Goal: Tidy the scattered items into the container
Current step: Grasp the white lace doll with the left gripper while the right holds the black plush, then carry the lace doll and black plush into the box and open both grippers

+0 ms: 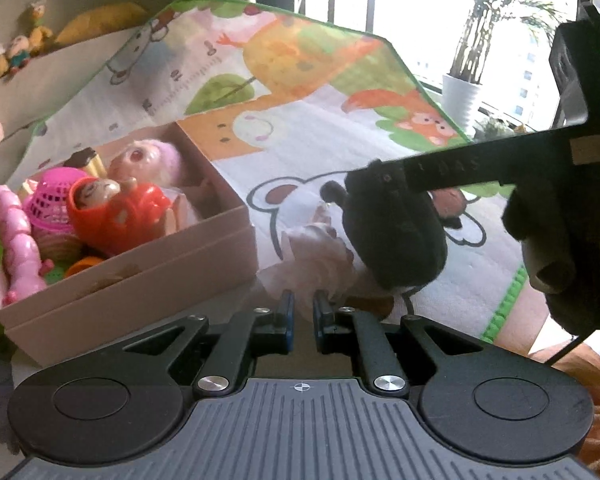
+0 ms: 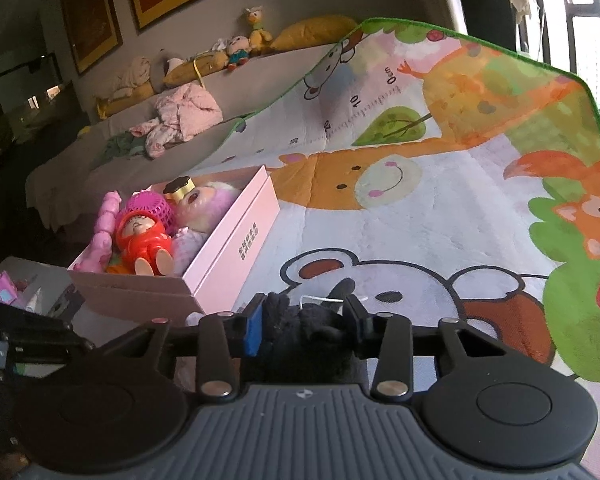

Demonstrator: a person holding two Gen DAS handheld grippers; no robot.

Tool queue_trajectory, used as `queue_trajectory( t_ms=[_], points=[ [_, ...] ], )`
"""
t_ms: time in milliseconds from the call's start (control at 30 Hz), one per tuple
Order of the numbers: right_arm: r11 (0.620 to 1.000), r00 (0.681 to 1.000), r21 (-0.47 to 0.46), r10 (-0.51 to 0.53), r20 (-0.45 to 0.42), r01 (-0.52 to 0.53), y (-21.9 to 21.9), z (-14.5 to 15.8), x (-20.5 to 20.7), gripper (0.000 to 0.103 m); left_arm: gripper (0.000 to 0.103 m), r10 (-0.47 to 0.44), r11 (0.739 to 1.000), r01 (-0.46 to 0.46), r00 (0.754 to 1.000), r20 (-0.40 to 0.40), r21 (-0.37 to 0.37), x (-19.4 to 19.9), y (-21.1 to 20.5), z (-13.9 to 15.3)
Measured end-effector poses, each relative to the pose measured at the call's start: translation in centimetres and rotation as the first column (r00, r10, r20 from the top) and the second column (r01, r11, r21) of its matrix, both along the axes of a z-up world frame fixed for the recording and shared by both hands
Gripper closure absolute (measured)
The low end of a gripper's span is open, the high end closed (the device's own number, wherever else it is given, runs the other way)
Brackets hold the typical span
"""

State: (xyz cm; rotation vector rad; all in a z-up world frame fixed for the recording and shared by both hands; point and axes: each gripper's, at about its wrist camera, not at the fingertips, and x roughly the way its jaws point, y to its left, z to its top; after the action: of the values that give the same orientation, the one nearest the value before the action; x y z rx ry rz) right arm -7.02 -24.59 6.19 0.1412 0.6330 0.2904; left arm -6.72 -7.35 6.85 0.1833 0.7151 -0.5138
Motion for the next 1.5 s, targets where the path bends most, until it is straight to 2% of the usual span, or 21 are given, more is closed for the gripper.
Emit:
queue_trajectory(
  t_ms=[33,100,167,267,367,467,600,667,733,767,800,867,967,1100,1233,1400,1500],
  points=[
    [1.0,1.0,-0.01,0.004,0.004,-0.004,0.0,0.0,-0.2,0.056,0.091,-0.001,1.0,0.001,1.0,0.001,-0.003,-0.1,0.2,0.1],
    [0.998,1.0,-0.058,0.005,0.027,-0.004,0.0,0.0,-1.0,0.039,0.085,-0.009,1.0,0.009,1.0,0.008,-0.004,-0.3,0.4,0.2],
    [0.996,0.999,-0.085,-0.004,0.051,0.009,-0.5,-0.1,-1.7,0.034,0.081,-0.023,1.0,0.023,0.999,0.023,0.005,-0.8,0.5,0.2],
    [0.995,0.996,-0.076,-0.057,0.07,0.062,-1.8,0.2,-2.2,0.033,0.069,-0.03,0.999,0.03,0.999,0.031,0.017,-0.9,0.3,0.1],
    [0.993,0.993,-0.048,-0.101,0.061,0.104,-3.2,0.1,-2.2,0.031,0.066,-0.031,0.999,0.031,0.999,0.023,0.018,-0.4,-0.4,-0.1],
    [0.998,0.998,0.021,-0.062,0.029,0.062,-4.0,-0.2,-2.6,0.02,0.052,-0.038,0.999,0.037,0.999,0.029,0.022,0.3,-1.6,-0.2],
    [0.998,1.0,0.06,0.011,0.01,-0.012,-3.3,-1.0,-3.2,0.018,0.049,-0.052,0.998,0.05,0.998,0.033,0.049,1.7,-3.4,-0.9],
    [0.996,0.999,0.078,0.035,-0.002,-0.035,-2.9,-1.4,-3.3,0.018,0.05,-0.061,0.996,0.059,0.998,0.03,0.066,2.4,-4.3,-1.4],
    [0.995,0.998,0.084,0.056,-0.011,-0.055,-2.4,-1.6,-3.3,0.018,0.055,-0.066,0.995,0.064,0.998,0.024,0.08,3.1,-5.0,-1.9],
    [0.994,0.998,0.084,0.068,-0.014,-0.066,-2.1,-1.7,-3.3,0.02,0.072,-0.065,0.994,0.063,0.998,0.022,0.085,3.2,-5.1,-2.1],
    [0.993,0.996,0.081,0.084,-0.018,-0.082,-1.7,-1.7,-3.3,0.026,0.085,-0.065,0.994,0.063,0.998,0.018,0.086,3.3,-5.0,-2.2],
    [0.99,0.992,0.069,0.122,-0.018,-0.12,-0.7,-1.6,-3.4,0.035,0.087,-0.066,0.995,0.065,0.998,0.01,0.075,3.0,-4.4,-2.2],
    [0.992,0.992,0.004,0.127,-0.004,-0.127,0.8,-1.3,-3.3,0.037,0.09,-0.077,0.994,0.075,0.997,0.022,0.086,1.3,-2.5,-1.6],
    [0.995,0.996,0.035,0.091,-0.026,-0.09,0.5,-0.6,-2.3,0.04,0.091,-0.065,0.992,0.059,0.996,0.053,0.11,-1.2,0.5,-0.2],
    [0.992,0.996,0.09,0.092,0.012,-0.093,-0.4,2.1,-1.2,0.04,0.091,-0.039,0.99,0.023,0.993,0.113,0.14,-2.7,3.2,2.0],
    [0.971,0.988,0.192,0.129,0.079,-0.142,-0.6,6.4,1.1,0.04,0.09,0.028,0.986,-0.07,0.963,0.268,0.149,-1.1,5.2,5.6],
    [0.952,0.978,0.232,0.175,0.115,-0.198,0.6,9.0,3.6,0.04,0.09,0.092,0.977,-0.153,0.931,0.353,0.15,1.5,6.0,6.2]
  ],
)
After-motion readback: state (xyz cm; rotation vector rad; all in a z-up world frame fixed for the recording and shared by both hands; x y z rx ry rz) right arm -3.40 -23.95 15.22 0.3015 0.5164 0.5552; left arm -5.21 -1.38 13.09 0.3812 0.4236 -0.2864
